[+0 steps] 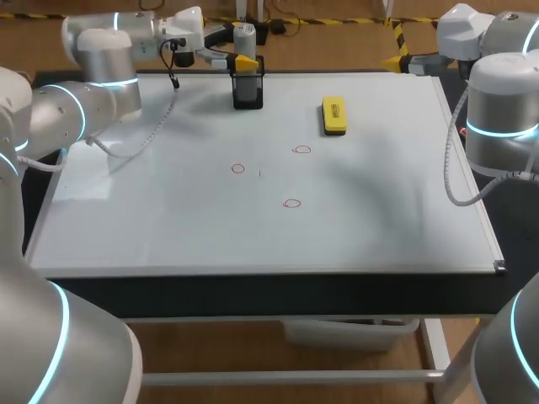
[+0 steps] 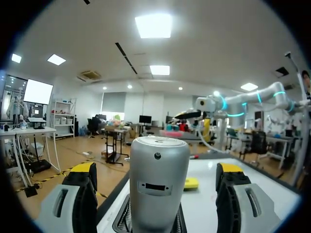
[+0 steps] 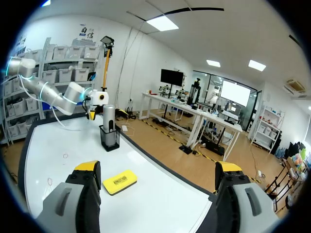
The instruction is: Pick up the inspection probe, press it on each red-marked spot on the whiteboard one by one, put down the probe, pick up the eraser, and wipe off all the red marks.
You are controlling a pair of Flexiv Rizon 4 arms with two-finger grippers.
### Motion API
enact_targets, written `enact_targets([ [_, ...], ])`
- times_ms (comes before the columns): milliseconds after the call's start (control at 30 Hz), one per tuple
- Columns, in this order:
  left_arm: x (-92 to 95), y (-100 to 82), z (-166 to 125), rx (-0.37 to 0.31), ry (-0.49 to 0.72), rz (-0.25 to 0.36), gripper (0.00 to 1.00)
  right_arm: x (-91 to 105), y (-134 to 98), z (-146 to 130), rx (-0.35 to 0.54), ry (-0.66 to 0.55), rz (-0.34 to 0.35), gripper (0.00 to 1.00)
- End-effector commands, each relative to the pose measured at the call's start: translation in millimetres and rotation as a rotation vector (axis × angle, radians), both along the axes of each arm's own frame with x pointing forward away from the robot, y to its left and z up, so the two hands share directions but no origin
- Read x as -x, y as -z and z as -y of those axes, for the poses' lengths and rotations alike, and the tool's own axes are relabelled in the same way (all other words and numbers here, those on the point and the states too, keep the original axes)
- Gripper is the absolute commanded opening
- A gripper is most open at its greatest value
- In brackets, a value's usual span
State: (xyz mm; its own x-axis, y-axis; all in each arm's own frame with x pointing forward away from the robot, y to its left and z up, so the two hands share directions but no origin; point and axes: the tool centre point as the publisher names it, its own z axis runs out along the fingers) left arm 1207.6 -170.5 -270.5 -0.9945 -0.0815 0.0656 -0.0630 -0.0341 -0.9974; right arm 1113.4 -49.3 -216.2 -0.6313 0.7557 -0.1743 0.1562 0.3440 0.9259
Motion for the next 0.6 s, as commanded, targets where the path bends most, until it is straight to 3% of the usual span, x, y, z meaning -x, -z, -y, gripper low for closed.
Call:
enact_targets([
  [33, -8.7, 5.0, 0.8, 0.017, 0.123, 0.005, 0.92, -0.4, -0.1, 0.3, 0.001, -0.001, -0.002, 1.00],
  [167, -8.6, 4.7, 0.6, 0.018, 0.126, 0.006, 0.64, -0.4, -0.1, 0.3, 0.001, -0.001, -0.002, 1.00],
  [200, -8.6, 4.6, 0.6, 0.018, 0.127, 0.006, 0.48, -0.4, -0.1, 0.3, 0.001, -0.001, -0.002, 1.00],
  [233, -8.6, 4.6, 0.6, 0.018, 0.131, 0.007, 0.42, -0.4, -0.1, 0.3, 0.001, -0.001, -0.002, 1.00],
  [267, -8.9, 5.1, 0.3, 0.019, 0.136, 0.007, 0.13, -0.4, -0.1, 0.3, 0.001, -0.001, -0.002, 1.00],
  [300, -9.3, 5.6, 0.2, 0.028, 0.150, 0.006, 0.00, -0.4, -0.1, 0.3, 0.001, -0.001, -0.002, 1.00],
  [600, -7.0, 4.8, -1.3, 0.026, 0.166, 0.020, 0.00, -0.4, -0.1, 0.3, 0.001, -0.001, -0.002, 1.00],
])
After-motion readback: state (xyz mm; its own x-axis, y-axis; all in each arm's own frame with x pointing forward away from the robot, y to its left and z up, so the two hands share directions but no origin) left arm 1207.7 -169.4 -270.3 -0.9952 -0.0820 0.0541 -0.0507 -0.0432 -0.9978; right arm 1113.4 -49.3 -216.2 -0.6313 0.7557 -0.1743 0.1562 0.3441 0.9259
